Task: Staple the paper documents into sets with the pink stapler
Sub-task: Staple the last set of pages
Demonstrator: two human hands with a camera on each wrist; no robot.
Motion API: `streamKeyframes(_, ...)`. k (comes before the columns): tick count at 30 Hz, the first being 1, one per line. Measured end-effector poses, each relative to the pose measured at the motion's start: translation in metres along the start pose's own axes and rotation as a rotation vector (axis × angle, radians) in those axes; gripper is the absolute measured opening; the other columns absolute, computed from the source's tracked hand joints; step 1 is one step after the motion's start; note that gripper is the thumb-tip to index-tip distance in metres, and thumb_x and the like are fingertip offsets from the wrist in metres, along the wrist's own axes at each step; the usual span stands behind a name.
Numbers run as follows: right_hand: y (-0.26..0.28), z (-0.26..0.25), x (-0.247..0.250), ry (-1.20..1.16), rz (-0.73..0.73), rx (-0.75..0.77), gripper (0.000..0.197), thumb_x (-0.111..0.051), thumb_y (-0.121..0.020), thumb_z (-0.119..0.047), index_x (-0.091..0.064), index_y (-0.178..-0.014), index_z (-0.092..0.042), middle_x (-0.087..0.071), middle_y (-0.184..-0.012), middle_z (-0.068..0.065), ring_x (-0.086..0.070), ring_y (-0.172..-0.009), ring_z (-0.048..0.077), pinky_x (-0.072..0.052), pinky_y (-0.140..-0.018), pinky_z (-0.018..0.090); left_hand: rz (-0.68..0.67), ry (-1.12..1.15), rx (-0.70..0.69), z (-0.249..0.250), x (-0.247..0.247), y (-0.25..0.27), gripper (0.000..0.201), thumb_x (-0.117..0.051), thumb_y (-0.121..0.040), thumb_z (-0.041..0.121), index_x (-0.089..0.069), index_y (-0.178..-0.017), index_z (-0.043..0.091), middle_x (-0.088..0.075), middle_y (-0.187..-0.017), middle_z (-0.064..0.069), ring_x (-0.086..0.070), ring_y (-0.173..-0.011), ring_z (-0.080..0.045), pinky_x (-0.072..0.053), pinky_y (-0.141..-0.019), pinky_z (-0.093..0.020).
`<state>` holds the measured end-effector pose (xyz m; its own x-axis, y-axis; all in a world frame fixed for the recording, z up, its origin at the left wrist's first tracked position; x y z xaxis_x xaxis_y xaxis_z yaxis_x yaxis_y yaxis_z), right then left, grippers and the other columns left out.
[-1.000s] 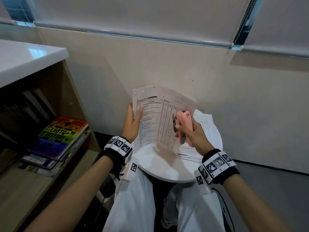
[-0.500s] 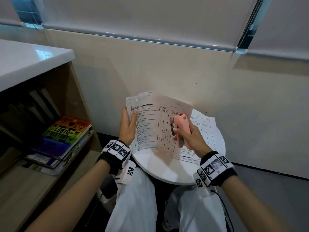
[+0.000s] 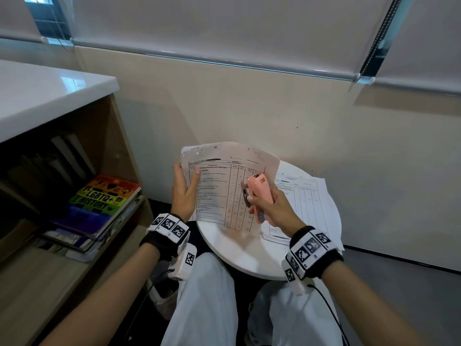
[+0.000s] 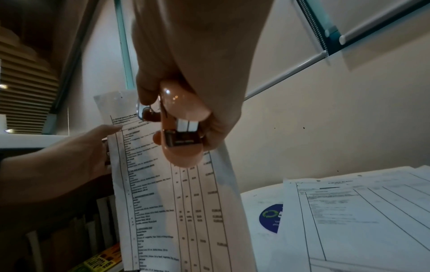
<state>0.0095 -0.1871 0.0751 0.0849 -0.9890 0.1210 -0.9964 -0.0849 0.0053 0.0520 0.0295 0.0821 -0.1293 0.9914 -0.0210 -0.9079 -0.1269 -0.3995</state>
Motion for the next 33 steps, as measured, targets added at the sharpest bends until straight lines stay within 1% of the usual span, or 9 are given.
streamKeyframes(4,-0.005,-0.003,0.001,0.018,0.020,-0.007,0.052,-0.063,-0.090,-0.012,-0.043,-0.138,-0.020,-0.064,-0.091,0.002,-0.063,-0.068,0.018,-0.055,-0.066,0.034,-0.015,-0.043,0.012,0.002,0.000,-0.002,0.008,-0.042,-0.100,0.022,-0.045,-0.107,0.024,-0.062,-0.103,0.006,-0.064,-0.092,-0.005,-0.056,-0.074,-0.020)
streamKeyframes(7,-0.004,-0.010,0.005,-0.022,0.071,-0.009,0.039,-0.063,-0.090,-0.013,-0.045,-0.123,-0.023,-0.061,-0.098,0.008,-0.061,-0.071,0.019,-0.053,-0.070,0.040,-0.002,-0.142,-0.015,0.006,0.004,-0.007,0.013,-0.041,-0.100,0.026,-0.046,-0.107,0.016,-0.065,-0.100,-0.002,-0.066,-0.090,-0.014,-0.059,-0.076,-0.033)
streamKeyframes(10,-0.003,-0.028,0.019,-0.143,0.242,0.017,0.038,-0.059,-0.091,-0.015,-0.042,-0.125,-0.010,-0.062,-0.091,0.007,-0.059,-0.070,0.019,-0.047,-0.059,0.036,0.049,-0.188,-0.042,0.015,0.009,-0.010,0.017,-0.043,-0.099,0.027,-0.049,-0.109,0.014,-0.066,-0.092,0.009,-0.067,-0.078,-0.002,-0.058,-0.068,-0.025)
streamKeyframes(14,-0.004,-0.082,0.021,-0.369,0.326,0.145,0.027,-0.055,-0.082,-0.032,-0.051,-0.107,-0.024,-0.062,-0.089,0.005,-0.059,-0.073,0.020,-0.050,-0.060,0.035,0.073,-0.146,0.010,0.016,0.005,-0.002,0.017,-0.045,-0.099,0.029,-0.052,-0.108,0.017,-0.067,-0.093,0.010,-0.067,-0.079,-0.002,-0.057,-0.068,-0.023)
streamKeyframes(16,-0.009,-0.109,0.013,-0.438,0.339,0.201,0.033,-0.057,-0.081,-0.032,-0.050,-0.109,-0.018,-0.059,-0.086,0.005,-0.059,-0.069,0.020,-0.052,-0.058,0.032,0.054,-0.103,0.048,0.016,-0.004,0.007,0.019,-0.044,-0.100,0.025,-0.054,-0.110,0.013,-0.066,-0.095,0.010,-0.065,-0.081,0.004,-0.054,-0.069,-0.017)
streamKeyframes(18,-0.019,-0.128,0.003,-0.455,0.388,0.217,0.036,-0.059,-0.078,-0.035,-0.052,-0.106,-0.013,-0.060,-0.083,0.006,-0.059,-0.067,0.022,-0.051,-0.057,0.030,0.004,-0.036,0.086,0.017,-0.016,0.019,0.022,-0.043,-0.100,0.022,-0.055,-0.113,0.009,-0.068,-0.101,0.002,-0.066,-0.089,-0.002,-0.055,-0.076,-0.021)
streamKeyframes(21,-0.037,-0.138,-0.007,-0.374,0.538,0.192,0.030,-0.059,-0.078,-0.040,-0.060,-0.092,-0.014,-0.066,-0.081,0.004,-0.060,-0.069,0.018,-0.049,-0.065,0.029,-0.052,-0.034,0.103,0.016,-0.027,0.041,0.021,-0.042,-0.101,0.024,-0.057,-0.106,0.010,-0.069,-0.101,-0.005,-0.066,-0.093,-0.019,-0.056,-0.081,-0.039)
streamKeyframes(25,-0.057,-0.129,-0.021,-0.256,0.636,0.166,0.023,-0.058,-0.083,-0.037,-0.064,-0.087,-0.016,-0.073,-0.083,0.004,-0.065,-0.072,0.018,-0.055,-0.078,0.038,-0.056,-0.145,0.078,0.015,-0.032,0.062,0.030,-0.040,-0.100,0.034,-0.052,-0.097,0.007,-0.065,-0.093,-0.013,-0.064,-0.087,-0.028,-0.053,-0.078,-0.053)
streamKeyframes(33,-0.050,-0.109,-0.040,-0.006,0.643,0.190,0.029,-0.052,-0.079,-0.049,-0.058,-0.080,-0.020,-0.066,-0.070,-0.005,-0.065,-0.076,0.022,-0.052,-0.081,0.043,-0.033,-0.237,0.069,0.025,-0.030,0.062,0.032,-0.038,-0.100,0.034,-0.048,-0.092,0.005,-0.063,-0.084,-0.015,-0.061,-0.077,-0.031,-0.050,-0.069,-0.055)
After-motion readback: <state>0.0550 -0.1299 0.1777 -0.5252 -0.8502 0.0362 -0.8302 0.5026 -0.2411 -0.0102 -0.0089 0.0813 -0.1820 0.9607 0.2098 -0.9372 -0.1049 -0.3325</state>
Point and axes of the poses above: each hand's wrist, its own y-axis away from the middle knuckle, its own x-axis out of the back of the hand, z = x × y, the point moved 6 cm from there along -y, towards the middle knuckle
